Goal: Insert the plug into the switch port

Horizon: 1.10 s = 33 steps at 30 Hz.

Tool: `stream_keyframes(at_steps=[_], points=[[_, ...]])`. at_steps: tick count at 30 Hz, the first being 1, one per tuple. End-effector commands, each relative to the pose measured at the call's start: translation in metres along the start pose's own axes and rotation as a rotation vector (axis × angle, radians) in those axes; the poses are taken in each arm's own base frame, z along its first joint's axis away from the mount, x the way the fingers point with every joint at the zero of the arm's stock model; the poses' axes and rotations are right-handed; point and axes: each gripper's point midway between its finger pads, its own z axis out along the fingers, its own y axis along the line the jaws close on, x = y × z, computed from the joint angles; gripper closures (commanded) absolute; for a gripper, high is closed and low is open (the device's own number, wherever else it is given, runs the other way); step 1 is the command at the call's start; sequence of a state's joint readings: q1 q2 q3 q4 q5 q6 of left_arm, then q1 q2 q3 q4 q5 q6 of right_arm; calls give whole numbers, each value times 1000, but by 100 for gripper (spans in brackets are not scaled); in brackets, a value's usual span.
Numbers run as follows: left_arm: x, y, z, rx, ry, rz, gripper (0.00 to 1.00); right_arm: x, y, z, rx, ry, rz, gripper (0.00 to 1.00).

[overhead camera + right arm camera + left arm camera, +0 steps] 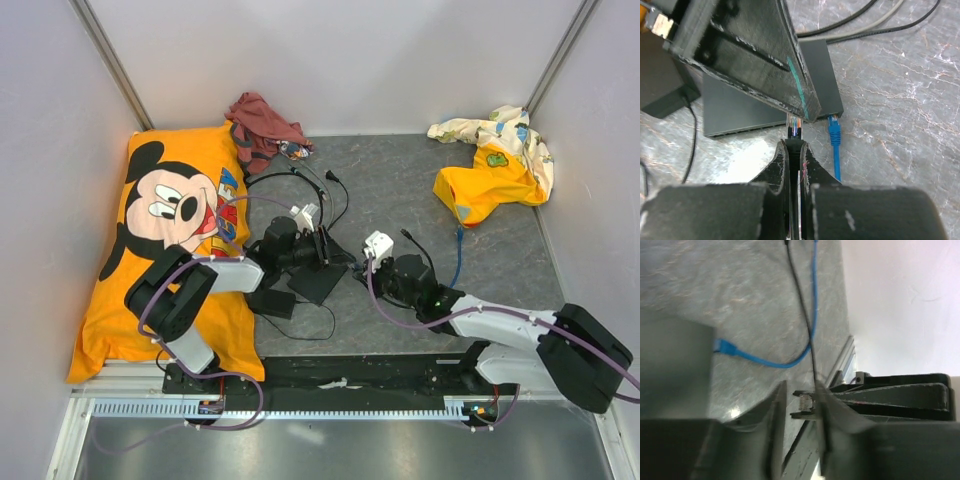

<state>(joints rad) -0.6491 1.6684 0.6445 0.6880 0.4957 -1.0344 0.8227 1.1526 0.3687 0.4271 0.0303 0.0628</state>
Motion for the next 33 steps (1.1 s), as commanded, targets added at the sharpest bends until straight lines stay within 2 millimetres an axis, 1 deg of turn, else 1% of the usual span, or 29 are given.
stream_keyframes(at_steps=[1,2,3,4,5,6,7,8,9,10,11,12,13,14,17,18,19,21,28,30,33], points=[[-20,18,-17,-158,0,159,48,0,2,16,-24,56,-56,100],[-35,24,-21,-224,-40,244,43,3,2,18,-22,70,-55,100],[-40,27,-25,-264,-52,282,41,8,2,21,-22,92,-57,100],[-43,28,-33,-313,-51,307,40,15,1,25,-21,119,-56,100],[-52,37,-38,-373,-76,365,38,18,0,27,-21,133,-85,100],[-56,38,-41,-398,-83,396,37,27,-1,30,-21,160,-88,100],[-58,42,-45,-435,-71,412,37,26,4,33,-48,166,-89,100],[-63,48,-47,-473,-68,457,37,28,4,35,-54,175,-95,100],[-64,53,-48,-500,-57,471,37,34,4,37,-55,198,-96,100],[-71,50,-46,-504,-66,491,37,32,5,40,-58,196,-99,100],[-64,65,-48,-552,-17,500,37,35,5,41,-58,204,-100,100],[-65,68,-47,-565,-8,507,37,40,4,43,-57,223,-104,100],[-67,69,-45,-571,-5,512,37,39,4,45,-56,224,-107,100],[-64,78,-42,-586,20,513,37,40,2,46,-47,227,-108,100],[-63,84,-37,-596,52,517,37,41,-1,49,-32,228,-111,100],[-59,92,-35,-609,75,510,37,45,-1,49,-32,246,-117,100],[-61,92,-33,-610,78,512,37,43,-1,51,-32,246,-119,100],[-57,99,-31,-626,108,510,37,44,-6,51,-3,252,-122,100],[-53,106,-30,-633,138,509,38,49,-14,47,41,281,-117,100],[-51,107,-30,-633,147,507,38,47,-15,47,51,274,-112,100],[-50,108,-30,-632,149,506,39,47,-16,49,57,281,-119,100]])
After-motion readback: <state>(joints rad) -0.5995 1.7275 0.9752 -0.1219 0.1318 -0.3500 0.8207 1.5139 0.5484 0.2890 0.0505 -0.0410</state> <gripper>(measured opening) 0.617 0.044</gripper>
